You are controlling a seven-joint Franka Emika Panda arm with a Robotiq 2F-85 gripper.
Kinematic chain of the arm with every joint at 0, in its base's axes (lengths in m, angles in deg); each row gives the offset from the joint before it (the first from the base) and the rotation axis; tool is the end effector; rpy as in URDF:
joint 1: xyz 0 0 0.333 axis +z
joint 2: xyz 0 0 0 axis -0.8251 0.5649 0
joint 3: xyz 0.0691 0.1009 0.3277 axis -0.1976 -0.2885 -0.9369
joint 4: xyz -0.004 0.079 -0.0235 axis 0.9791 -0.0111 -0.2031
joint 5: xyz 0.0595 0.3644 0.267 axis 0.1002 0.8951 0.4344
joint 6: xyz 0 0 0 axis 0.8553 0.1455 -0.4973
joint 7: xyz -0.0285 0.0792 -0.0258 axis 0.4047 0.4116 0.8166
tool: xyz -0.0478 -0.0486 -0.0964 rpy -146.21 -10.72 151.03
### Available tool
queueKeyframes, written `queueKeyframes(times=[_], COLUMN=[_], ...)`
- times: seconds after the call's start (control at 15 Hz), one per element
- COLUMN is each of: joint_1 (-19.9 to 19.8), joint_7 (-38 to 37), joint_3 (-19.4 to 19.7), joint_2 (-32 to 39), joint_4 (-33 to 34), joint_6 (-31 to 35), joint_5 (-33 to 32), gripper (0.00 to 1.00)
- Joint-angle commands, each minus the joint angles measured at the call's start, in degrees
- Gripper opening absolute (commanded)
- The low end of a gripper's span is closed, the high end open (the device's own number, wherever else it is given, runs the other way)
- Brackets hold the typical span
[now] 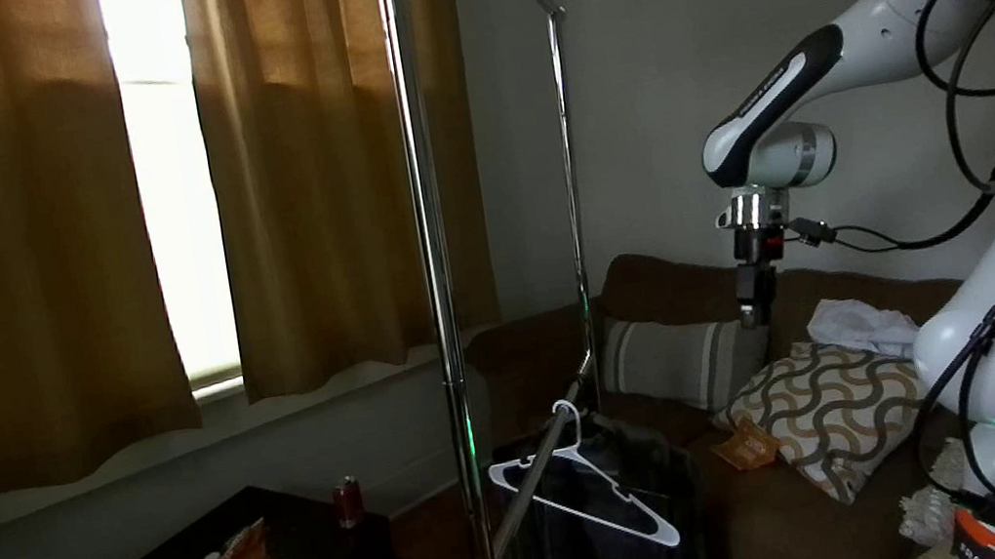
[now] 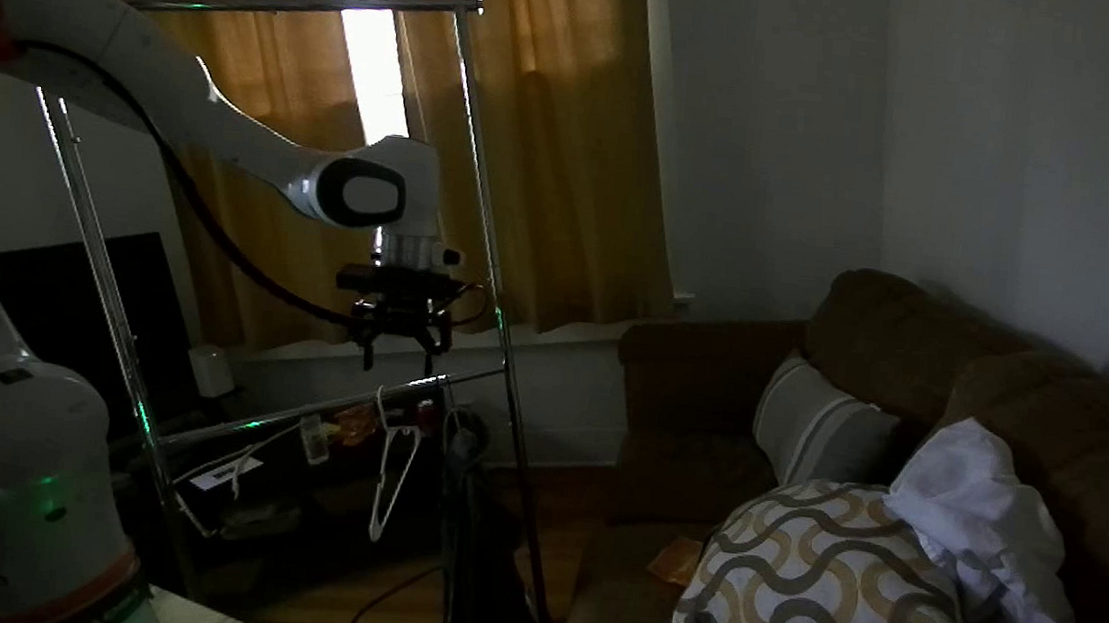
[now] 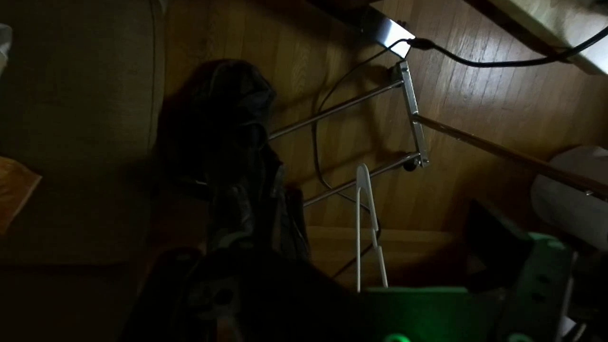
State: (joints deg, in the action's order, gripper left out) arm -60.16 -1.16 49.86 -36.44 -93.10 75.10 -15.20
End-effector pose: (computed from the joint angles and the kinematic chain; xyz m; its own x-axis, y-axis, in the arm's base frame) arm 0.4480 -0.1453 0.3773 0.8874 0.4611 -0.0005 0.4501 -0.8665 -0.2161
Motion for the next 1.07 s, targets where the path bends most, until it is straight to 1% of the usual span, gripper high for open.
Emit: queueKeyframes(times=[0.0, 0.13, 0.4, 0.53, 0.67, 0.87, 1.0], joint_1=[-0.3, 0.0, 0.0, 0.9, 1.7, 3.3, 4.0], joint_7=[1.3, 2.0, 2.4, 4.8, 6.7, 12.7, 16.3], joint_3=[-0.5, -0.7, -0.7, -0.4, -0.9, -2.3, -3.9], joint_2=[1.0, 2.4, 2.6, 4.8, 6.1, 9.7, 13.1], joint_4=[-0.4, -0.4, -0.3, -0.8, -1.7, -2.5, -2.4], joint_6=[0.8, 1.5, 1.5, 3.9, 6.5, 11.5, 14.9], joint_5=[1.1, 1.7, 1.9, 5.4, 9.1, 18.3, 23.6], gripper=[1.00, 1.00, 1.00, 1.00, 1.00, 1.00, 1.00])
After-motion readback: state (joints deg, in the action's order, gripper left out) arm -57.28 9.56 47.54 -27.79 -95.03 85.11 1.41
